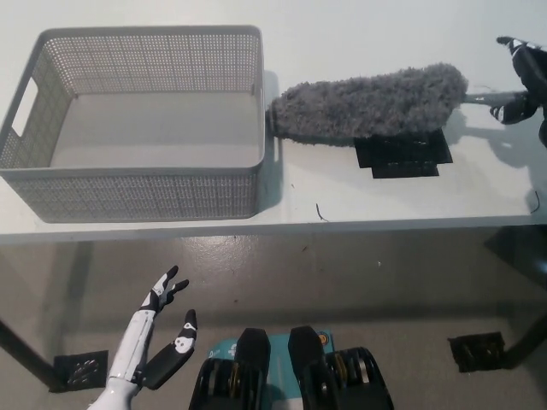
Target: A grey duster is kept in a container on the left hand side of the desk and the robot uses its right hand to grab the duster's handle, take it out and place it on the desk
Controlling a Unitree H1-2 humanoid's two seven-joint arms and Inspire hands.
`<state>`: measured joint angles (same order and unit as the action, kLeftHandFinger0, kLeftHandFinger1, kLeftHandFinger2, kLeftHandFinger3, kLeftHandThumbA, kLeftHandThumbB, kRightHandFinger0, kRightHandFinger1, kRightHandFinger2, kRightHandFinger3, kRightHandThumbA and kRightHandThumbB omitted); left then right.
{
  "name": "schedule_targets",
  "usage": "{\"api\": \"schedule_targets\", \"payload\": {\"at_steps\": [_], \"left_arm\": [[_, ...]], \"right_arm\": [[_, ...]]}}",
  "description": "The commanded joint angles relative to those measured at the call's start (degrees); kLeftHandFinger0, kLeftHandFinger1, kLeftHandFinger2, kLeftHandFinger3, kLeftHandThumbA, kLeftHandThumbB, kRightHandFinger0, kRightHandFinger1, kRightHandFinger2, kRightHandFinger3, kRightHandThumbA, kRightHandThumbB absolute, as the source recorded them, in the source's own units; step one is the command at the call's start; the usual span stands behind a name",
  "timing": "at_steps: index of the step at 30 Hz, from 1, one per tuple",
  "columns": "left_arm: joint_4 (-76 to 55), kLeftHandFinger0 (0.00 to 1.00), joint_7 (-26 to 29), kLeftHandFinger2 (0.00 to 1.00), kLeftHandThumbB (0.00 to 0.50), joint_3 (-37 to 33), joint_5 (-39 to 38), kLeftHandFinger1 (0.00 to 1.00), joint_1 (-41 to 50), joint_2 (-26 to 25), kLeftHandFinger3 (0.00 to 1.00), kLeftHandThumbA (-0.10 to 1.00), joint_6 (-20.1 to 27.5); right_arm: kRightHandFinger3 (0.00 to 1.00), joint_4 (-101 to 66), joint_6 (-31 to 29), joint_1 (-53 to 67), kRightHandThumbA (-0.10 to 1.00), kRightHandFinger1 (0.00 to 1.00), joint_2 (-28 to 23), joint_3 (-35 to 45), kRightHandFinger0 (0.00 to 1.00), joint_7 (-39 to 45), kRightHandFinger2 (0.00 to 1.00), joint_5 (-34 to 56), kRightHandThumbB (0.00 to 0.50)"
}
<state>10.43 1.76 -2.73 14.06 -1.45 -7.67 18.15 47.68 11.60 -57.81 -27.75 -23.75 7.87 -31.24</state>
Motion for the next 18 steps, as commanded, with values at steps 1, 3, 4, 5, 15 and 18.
{"api": "schedule_targets", "payload": {"at_steps": [1,3,4,5,15,18], "left_arm": [[-2.5,1.0,-0.6,0.89,0.121,0.5,-1.3,0.94,-1.8,-1.1,1.0,0.36,0.1],[-2.3,0.98,-0.7,0.88,0.123,0.6,-1.4,0.93,-2.1,-1.3,1.0,0.31,0.0],[-2.4,0.98,-0.7,0.88,0.124,0.7,-1.4,0.93,-2.2,-1.3,1.0,0.3,-0.3],[-2.5,0.97,-0.8,0.88,0.126,0.7,-1.5,0.93,-2.2,-1.4,1.0,0.29,-0.5],[-1.7,0.95,-0.1,0.86,0.126,1.1,-1.8,0.9,-1.7,-1.2,1.0,0.21,0.4],[-1.6,0.96,0.0,0.86,0.121,1.0,-1.7,0.9,-1.6,-1.1,1.0,0.2,0.7]], "right_arm": [[1.0,-24.0,15.3,-15.8,0.83,1.0,-16.2,13.5,1.0,50.4,1.0,54.4,0.5],[1.0,-23.3,15.3,-15.2,1.0,1.0,-16.5,16.4,1.0,50.1,1.0,62.3,0.5],[1.0,-22.7,15.3,-14.9,1.0,1.0,-16.7,17.8,1.0,49.4,1.0,67.5,0.5],[1.0,-22.4,15.3,-14.7,1.0,1.0,-16.7,18.8,1.0,48.9,1.0,70.0,0.5],[1.0,-26.5,15.3,-12.6,1.0,1.0,-12.5,39.7,1.0,30.7,1.0,94.8,0.5],[1.0,-32.6,15.3,-12.4,1.0,1.0,-10.5,45.5,1.0,21.7,1.0,98.3,0.5]]}}
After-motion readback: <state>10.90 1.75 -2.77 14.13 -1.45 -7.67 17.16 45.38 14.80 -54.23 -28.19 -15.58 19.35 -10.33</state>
